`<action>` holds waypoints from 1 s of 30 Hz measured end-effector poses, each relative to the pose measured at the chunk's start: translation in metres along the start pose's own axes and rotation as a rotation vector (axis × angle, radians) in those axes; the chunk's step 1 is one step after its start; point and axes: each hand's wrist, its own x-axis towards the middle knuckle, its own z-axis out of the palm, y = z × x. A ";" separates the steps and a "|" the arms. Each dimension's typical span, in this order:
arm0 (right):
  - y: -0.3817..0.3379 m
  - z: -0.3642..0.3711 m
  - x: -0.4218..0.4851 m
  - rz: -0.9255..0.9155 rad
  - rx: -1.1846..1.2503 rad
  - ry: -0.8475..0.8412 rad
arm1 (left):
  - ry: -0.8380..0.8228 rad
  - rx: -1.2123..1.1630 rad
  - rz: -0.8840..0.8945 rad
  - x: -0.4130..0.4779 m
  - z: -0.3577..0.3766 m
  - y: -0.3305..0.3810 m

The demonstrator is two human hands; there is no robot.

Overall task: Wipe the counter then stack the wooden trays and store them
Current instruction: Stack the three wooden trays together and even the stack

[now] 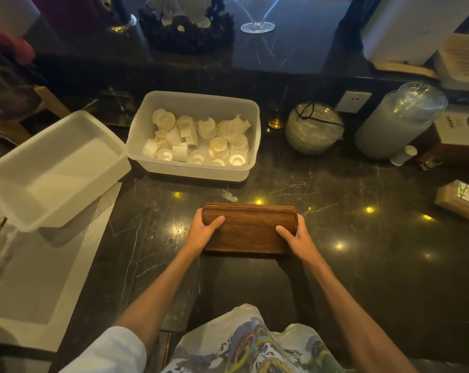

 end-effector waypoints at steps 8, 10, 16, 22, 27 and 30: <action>-0.004 -0.009 0.000 0.271 0.354 -0.013 | -0.049 -0.143 -0.167 -0.010 0.013 0.011; -0.005 -0.011 -0.004 0.250 0.349 0.005 | -0.052 -0.153 -0.182 -0.015 0.016 0.013; -0.003 -0.042 -0.038 0.255 0.483 -0.059 | -0.131 -0.042 -0.106 -0.030 0.027 0.037; 0.008 -0.096 -0.077 0.196 0.516 0.134 | -0.206 0.044 0.014 -0.045 0.093 0.084; 0.019 -0.146 -0.131 0.158 0.525 0.317 | -0.373 0.095 0.001 -0.070 0.148 0.103; 0.034 -0.164 -0.176 0.148 0.572 0.446 | -0.528 0.008 -0.016 -0.085 0.177 0.110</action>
